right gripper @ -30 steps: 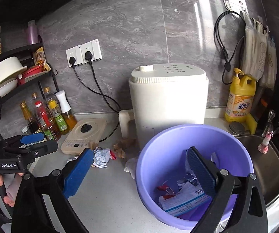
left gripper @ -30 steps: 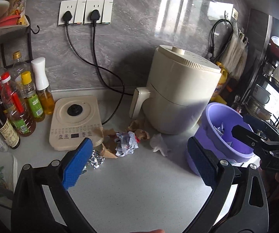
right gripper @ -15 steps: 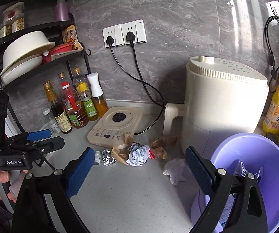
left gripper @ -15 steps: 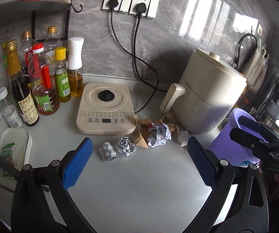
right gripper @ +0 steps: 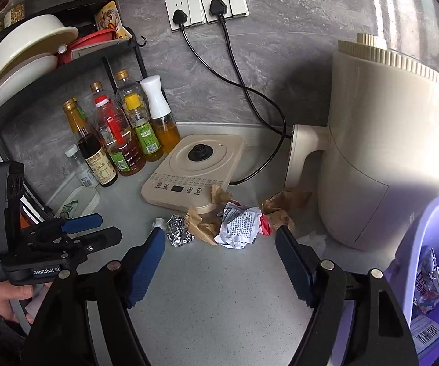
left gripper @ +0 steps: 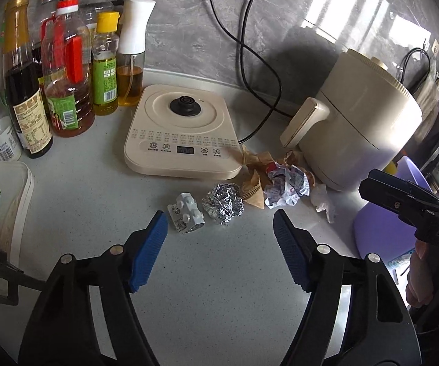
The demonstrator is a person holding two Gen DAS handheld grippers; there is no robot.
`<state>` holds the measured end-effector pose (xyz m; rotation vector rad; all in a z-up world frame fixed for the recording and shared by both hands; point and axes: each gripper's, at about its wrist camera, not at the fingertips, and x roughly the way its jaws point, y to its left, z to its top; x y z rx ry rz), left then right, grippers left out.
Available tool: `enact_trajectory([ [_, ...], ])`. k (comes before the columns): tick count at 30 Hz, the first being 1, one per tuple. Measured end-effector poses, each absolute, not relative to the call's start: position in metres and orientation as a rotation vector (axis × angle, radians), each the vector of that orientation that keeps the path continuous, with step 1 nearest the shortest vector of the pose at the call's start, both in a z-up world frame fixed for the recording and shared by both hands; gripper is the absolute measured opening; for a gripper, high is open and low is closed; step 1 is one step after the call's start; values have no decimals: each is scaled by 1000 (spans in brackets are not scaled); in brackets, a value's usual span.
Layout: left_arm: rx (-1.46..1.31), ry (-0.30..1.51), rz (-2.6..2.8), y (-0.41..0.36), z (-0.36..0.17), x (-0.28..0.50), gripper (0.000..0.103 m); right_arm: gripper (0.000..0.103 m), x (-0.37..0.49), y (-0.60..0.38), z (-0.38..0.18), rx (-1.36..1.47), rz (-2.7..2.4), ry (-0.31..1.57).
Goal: Collect trash
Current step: 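Grasp the white plastic piece with the left gripper while the right grasps the crumpled paper, then carry the white piece and crumpled paper over the purple bucket with both grippers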
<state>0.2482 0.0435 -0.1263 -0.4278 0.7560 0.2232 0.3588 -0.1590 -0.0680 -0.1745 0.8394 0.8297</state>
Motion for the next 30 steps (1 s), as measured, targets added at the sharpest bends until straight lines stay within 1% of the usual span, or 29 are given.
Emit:
enact_trajectory([
  [1,-437,765,226,46,-131,251,66,70,364,-156,-72,-181,824,855],
  [3,-448,784,235,50,-140,256,63,68,373,-150,-80,-184,818,882],
  [4,-453,792,237,52,-145,259,57,68,377,-148,-84,-187,812,893],
  [6,-464,812,237,56,-154,266,51,65,384,-143,-92,-194,801,914],
  [7,-469,819,238,58,-157,269,50,64,387,-140,-96,-195,798,925],
  [9,-476,832,238,61,-165,276,49,63,393,-136,-104,-195,790,950],
  [14,-483,871,240,68,-179,292,49,63,407,-125,-122,-191,778,1005],
  [20,-456,909,274,72,-193,310,49,63,418,-112,-137,-203,774,1027],
  [21,-449,912,276,72,-194,313,47,63,419,-110,-140,-206,774,1033],
  [22,-436,917,283,71,-195,315,40,63,420,-107,-144,-209,774,1042],
  [23,-422,923,292,70,-196,317,35,64,421,-105,-148,-212,771,1054],
  [25,-417,916,299,69,-196,317,30,64,424,-102,-154,-218,769,1066],
  [26,-419,908,300,68,-196,315,29,62,425,-100,-157,-228,766,1065],
  [27,-419,906,302,68,-195,314,29,42,426,-99,-159,-242,762,1068],
  [28,-419,901,303,68,-194,312,29,29,428,-97,-162,-264,755,1080],
  [30,-419,883,307,69,-190,306,29,28,430,-99,-162,-283,730,1088],
])
